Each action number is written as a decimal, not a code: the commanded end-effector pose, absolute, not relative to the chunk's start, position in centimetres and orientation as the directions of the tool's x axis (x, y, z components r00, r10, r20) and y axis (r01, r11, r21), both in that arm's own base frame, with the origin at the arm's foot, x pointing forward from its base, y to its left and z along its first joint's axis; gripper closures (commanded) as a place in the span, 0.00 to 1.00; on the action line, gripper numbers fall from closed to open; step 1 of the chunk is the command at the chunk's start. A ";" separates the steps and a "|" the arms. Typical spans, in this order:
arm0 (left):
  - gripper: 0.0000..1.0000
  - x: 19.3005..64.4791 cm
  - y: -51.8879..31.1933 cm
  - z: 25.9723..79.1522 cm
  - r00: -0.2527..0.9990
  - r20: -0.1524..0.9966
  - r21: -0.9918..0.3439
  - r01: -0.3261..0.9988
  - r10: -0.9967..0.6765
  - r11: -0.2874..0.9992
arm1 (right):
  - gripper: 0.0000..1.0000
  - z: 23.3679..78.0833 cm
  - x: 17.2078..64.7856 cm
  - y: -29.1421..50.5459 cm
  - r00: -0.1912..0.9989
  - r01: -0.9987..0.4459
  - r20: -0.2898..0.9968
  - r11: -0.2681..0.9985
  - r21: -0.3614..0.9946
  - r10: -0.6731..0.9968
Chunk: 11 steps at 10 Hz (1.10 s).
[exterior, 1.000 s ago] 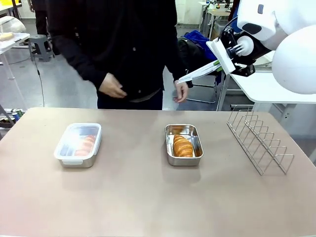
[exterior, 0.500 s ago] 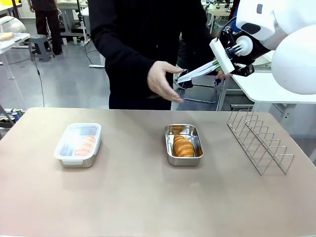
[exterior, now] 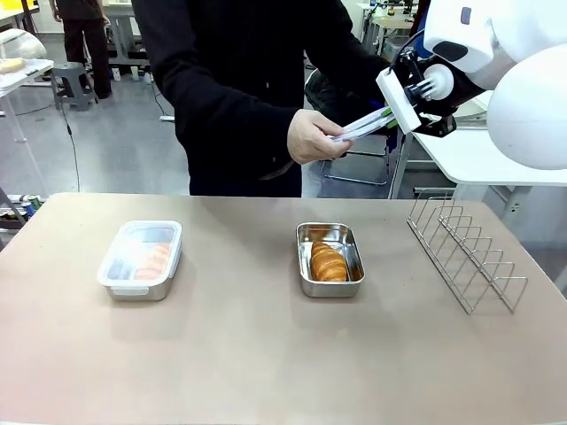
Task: Place the bread in airtight containers.
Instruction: Release when the human grabs the Airtight Container lid.
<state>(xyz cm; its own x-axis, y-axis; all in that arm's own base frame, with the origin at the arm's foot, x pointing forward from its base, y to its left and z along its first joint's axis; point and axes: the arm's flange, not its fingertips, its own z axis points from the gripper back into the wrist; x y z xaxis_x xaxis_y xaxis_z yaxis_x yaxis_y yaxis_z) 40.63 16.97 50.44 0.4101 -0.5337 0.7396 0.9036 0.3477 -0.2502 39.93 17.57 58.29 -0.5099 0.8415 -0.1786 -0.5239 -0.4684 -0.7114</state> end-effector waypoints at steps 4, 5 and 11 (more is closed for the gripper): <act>0.00 40.4 16.8 50.7 0.400 0.742 -0.244 0.909 -0.538 0.339 | 1.00 58.5 39.7 17.3 -0.506 -0.524 -0.170 -0.459 -0.717 0.845; 0.00 40.4 16.8 50.7 0.400 0.742 -0.244 0.909 -0.538 0.339 | 1.00 58.5 39.7 17.3 -0.506 -0.524 -0.170 -0.459 -0.717 0.845; 0.00 40.4 16.8 50.7 0.400 0.742 -0.244 0.909 -0.538 0.339 | 0.00 58.4 39.5 18.1 -0.368 -0.601 -0.133 -0.344 -0.722 0.920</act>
